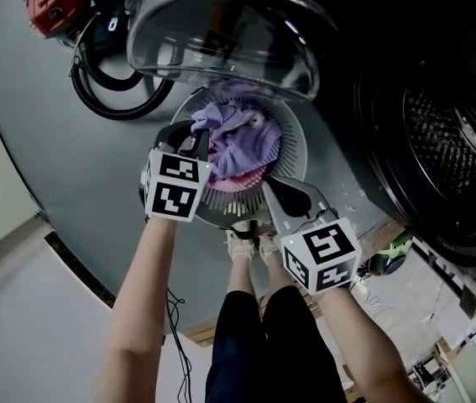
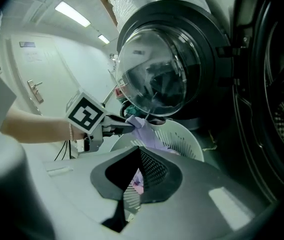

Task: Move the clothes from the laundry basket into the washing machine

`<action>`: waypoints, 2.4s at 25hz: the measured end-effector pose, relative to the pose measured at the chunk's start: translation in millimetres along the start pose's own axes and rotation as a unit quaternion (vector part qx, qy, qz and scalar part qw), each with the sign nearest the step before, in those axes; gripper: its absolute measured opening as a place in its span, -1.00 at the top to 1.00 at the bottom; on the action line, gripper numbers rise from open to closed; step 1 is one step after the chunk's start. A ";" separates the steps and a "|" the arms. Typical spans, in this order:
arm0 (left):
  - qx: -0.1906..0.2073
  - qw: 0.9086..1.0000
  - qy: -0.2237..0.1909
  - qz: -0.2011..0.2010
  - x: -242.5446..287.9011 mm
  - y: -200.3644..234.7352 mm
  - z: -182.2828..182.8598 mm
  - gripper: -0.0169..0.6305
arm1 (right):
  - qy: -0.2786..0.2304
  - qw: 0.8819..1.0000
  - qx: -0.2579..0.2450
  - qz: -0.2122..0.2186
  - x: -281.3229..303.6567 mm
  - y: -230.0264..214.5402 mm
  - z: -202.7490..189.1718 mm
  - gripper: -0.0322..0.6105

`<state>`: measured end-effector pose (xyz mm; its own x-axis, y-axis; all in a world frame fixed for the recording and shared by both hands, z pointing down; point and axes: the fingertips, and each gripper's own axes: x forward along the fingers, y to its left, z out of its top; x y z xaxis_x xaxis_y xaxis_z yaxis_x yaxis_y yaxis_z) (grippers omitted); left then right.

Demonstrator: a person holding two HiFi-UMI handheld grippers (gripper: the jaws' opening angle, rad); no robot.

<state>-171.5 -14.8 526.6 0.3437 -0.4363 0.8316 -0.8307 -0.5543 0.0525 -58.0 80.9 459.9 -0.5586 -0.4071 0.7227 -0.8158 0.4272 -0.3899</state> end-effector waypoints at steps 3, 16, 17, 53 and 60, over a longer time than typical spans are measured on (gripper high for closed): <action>0.000 0.998 -0.034 -0.046 -37.5 -35.7 18.1 0.77 | -0.015 1.000 0.000 0.001 -16.1 8.8 5.9 0.81; -0.019 0.974 -0.163 -0.154 -202.6 -129.1 122.6 0.77 | -0.037 0.999 0.012 0.014 -59.2 15.0 15.1 -0.06; -0.025 0.973 -0.166 -0.161 -211.1 -130.6 127.0 0.77 | -0.041 0.999 0.014 0.011 -56.9 16.0 16.5 -0.06; 0.004 0.972 -0.047 -0.229 -90.6 -177.8 69.0 0.07 | -0.158 0.985 -0.009 0.066 -222.5 28.4 103.5 0.79; 0.008 0.966 -0.038 -0.254 -71.5 -190.1 56.5 0.91 | -0.156 0.987 0.010 0.042 -222.7 9.7 87.2 0.79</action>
<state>-13.4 81.7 425.9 0.7373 -0.1543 0.6577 -0.5391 -0.7212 0.4351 45.4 105.3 245.3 -0.6402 -0.6010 0.4784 -0.7662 0.4546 -0.4542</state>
